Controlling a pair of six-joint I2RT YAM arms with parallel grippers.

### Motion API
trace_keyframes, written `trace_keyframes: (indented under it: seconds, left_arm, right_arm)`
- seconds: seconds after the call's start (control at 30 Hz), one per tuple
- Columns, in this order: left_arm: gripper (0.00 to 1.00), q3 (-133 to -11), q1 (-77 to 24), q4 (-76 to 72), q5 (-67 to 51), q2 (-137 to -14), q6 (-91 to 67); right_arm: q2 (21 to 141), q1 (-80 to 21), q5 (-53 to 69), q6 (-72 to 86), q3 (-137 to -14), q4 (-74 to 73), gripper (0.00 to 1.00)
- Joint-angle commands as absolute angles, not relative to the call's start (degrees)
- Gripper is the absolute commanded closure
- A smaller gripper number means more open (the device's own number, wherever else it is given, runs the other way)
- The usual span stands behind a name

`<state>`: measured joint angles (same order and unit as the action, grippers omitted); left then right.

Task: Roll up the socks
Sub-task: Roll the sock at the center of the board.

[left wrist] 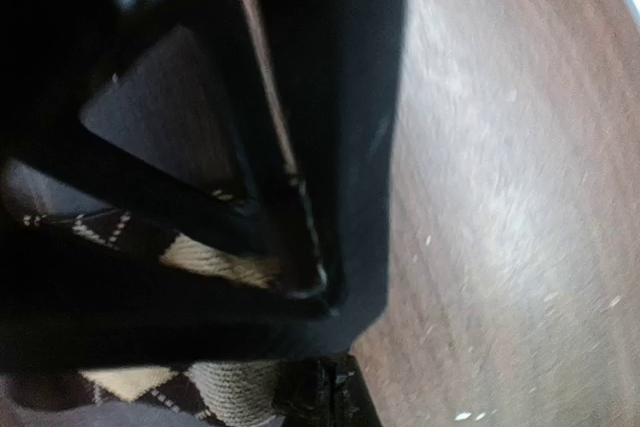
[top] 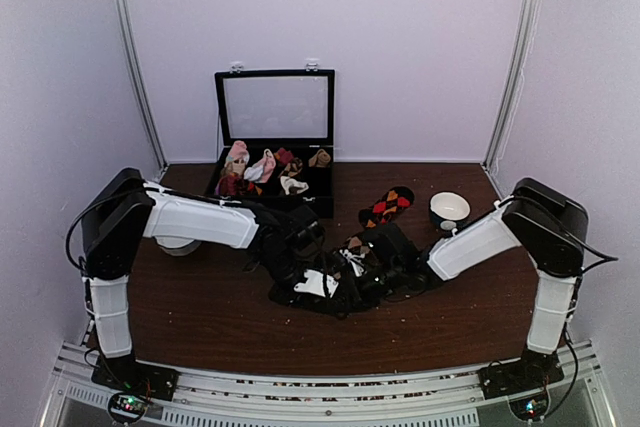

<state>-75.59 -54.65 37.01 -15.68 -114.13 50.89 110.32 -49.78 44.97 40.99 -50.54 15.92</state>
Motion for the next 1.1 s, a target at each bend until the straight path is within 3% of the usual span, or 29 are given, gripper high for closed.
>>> trace_keyframes:
  seconds: [0.0,0.17,0.4,0.63,1.07]
  left_arm:
    - [1.00,-78.26,-52.90,47.82,-26.42,-119.25,44.85]
    - [1.00,-83.98,-50.54,57.15,-34.32,-122.90,43.34]
    - [1.00,-90.85,-49.57,66.92,-42.91,-128.13,43.63]
    - [1.00,-93.93,-48.68,69.10,-43.61,-131.28,41.62]
    - [1.00,-95.77,-47.77,70.83,-43.81,-132.89,42.02]
  right_arm:
    - [104.00,-49.76,36.30,31.98,-45.33,10.99,0.60]
    - [92.06,-53.74,24.48,19.46,-39.08,9.68,0.55]
    - [81.90,-70.15,0.18,-5.36,-35.77,8.80,0.53]
    - [88.81,-77.49,-5.41,-18.90,-42.31,6.29,0.54]
    - [100.47,-76.37,-6.55,-27.59,-50.12,9.75,0.63]
